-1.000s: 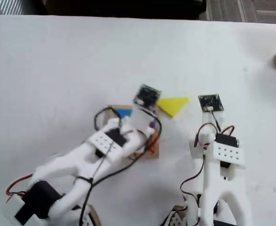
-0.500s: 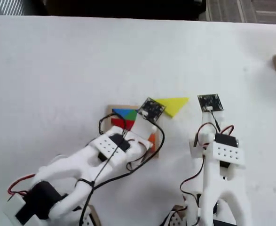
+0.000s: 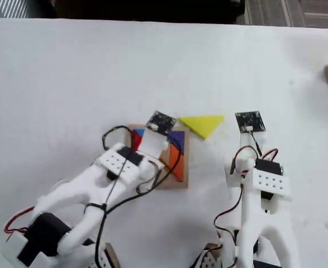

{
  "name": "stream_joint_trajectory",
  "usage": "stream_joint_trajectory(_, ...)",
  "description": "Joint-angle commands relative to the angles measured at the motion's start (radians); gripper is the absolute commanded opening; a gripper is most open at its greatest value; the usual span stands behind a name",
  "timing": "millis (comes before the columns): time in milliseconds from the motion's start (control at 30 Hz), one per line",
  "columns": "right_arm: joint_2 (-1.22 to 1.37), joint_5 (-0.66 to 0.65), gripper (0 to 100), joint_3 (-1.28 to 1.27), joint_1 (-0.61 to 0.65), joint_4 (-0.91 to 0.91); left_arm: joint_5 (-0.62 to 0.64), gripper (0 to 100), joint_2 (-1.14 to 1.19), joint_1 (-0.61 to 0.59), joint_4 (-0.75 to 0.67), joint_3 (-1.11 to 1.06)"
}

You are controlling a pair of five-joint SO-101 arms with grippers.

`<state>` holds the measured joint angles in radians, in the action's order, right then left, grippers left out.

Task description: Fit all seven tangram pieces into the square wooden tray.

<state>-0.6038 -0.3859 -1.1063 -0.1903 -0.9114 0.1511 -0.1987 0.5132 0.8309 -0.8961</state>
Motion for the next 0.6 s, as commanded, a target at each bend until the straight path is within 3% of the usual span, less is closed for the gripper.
stream_joint_trajectory(0, -0.019, -0.011, 1.9, 0.005, -0.002, 0.018, -0.075, 2, -0.015, -0.074, 0.112, 0.115)
stream_joint_trajectory(300, -0.019, -0.012, 2.0, 0.005, -0.001, 0.018, -0.077, 2, -0.016, -0.091, 0.118, 0.195)
stream_joint_trajectory(567, -0.019, -0.012, 2.0, 0.005, -0.005, 0.018, -0.074, 2, -0.007, -0.008, -0.141, 0.141)
